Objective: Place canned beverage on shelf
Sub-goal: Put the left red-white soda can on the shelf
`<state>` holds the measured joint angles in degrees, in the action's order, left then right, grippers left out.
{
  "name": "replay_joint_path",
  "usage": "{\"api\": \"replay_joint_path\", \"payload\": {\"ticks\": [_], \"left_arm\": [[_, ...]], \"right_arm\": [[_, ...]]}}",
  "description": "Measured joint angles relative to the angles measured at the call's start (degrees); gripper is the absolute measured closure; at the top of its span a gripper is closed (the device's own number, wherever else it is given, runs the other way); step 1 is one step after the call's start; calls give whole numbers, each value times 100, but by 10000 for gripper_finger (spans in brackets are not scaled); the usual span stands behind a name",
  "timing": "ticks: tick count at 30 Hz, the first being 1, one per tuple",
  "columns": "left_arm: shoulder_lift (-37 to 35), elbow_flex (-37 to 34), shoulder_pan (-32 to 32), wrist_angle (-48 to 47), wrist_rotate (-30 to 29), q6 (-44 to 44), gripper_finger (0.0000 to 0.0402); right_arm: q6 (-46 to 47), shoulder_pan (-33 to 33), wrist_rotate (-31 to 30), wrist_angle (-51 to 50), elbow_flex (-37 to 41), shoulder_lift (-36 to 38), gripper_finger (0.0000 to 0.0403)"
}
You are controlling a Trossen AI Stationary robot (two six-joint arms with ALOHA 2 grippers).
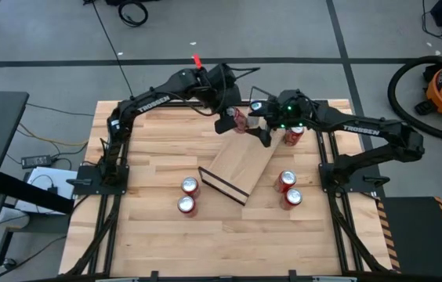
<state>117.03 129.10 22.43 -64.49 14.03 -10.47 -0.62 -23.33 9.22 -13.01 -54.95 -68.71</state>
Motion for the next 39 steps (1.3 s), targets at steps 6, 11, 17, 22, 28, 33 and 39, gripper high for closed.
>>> {"api": "replay_joint_path", "payload": {"ticks": [6, 11, 17, 22, 28, 33, 39], "left_arm": [[-86, -2, -28, 202, -36, 38, 70], [-107, -2, -44, 280, -67, 42, 70], [-105, -7, -74, 287, -91, -168, 70], [-99, -11, -106, 261, -153, -388, 70], [-96, -11, -92, 264, -149, -476, 70], [-96, -11, -92, 267, -122, -499, 70], [-96, -9, -127, 489, 10, -556, 70]], "right_arm": [[-287, 91, -529, 99, -292, -292, 58], [-260, 80, -339, 199, -350, -411, 58], [-256, 91, -301, 460, -350, -621, 58], [-158, 113, -274, 650, -350, -822, 79], [-46, 113, -286, 830, -350, -891, 103], [97, 115, -291, 806, -348, -869, 86], [303, 98, 91, 857, -348, -897, 19]]}}
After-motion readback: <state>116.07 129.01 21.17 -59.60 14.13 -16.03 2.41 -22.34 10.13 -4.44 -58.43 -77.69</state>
